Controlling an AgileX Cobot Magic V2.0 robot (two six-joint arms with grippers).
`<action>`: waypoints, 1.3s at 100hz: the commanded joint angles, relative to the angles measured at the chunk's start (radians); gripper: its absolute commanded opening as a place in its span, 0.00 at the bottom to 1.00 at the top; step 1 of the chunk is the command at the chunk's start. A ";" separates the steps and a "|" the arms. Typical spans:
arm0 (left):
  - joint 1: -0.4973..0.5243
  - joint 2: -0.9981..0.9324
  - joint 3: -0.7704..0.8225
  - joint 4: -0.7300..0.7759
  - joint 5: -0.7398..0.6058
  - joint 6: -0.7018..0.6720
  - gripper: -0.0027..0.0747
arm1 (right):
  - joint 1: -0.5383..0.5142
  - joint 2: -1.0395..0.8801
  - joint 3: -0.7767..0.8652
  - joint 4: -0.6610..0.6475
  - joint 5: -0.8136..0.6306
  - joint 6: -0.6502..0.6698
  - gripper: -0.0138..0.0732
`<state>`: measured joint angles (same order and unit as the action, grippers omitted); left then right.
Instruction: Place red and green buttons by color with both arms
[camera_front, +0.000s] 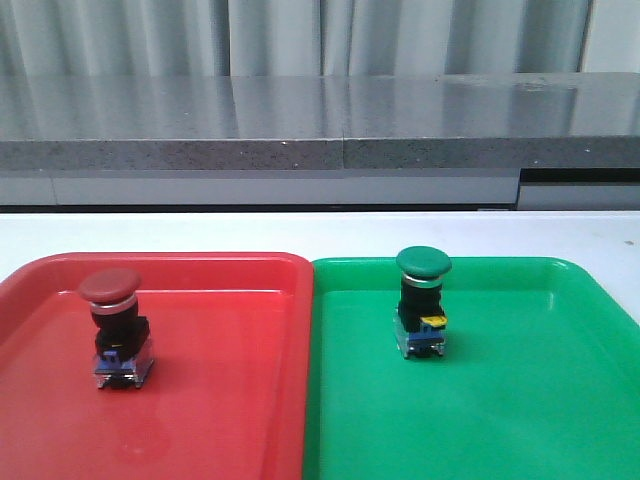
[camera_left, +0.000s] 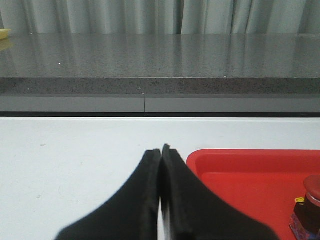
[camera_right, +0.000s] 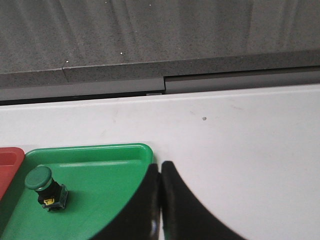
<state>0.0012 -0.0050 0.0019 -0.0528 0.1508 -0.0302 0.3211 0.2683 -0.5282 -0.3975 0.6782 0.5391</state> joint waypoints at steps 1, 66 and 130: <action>0.003 -0.032 0.012 -0.008 -0.077 -0.002 0.01 | -0.073 -0.039 0.032 0.072 -0.154 -0.095 0.09; 0.003 -0.032 0.012 -0.008 -0.077 -0.002 0.01 | -0.397 -0.301 0.475 0.469 -0.748 -0.435 0.09; 0.003 -0.032 0.012 -0.008 -0.077 -0.002 0.01 | -0.397 -0.301 0.538 0.408 -0.804 -0.433 0.09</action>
<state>0.0012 -0.0050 0.0019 -0.0528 0.1508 -0.0302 -0.0707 -0.0112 0.0266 0.0231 -0.0421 0.1173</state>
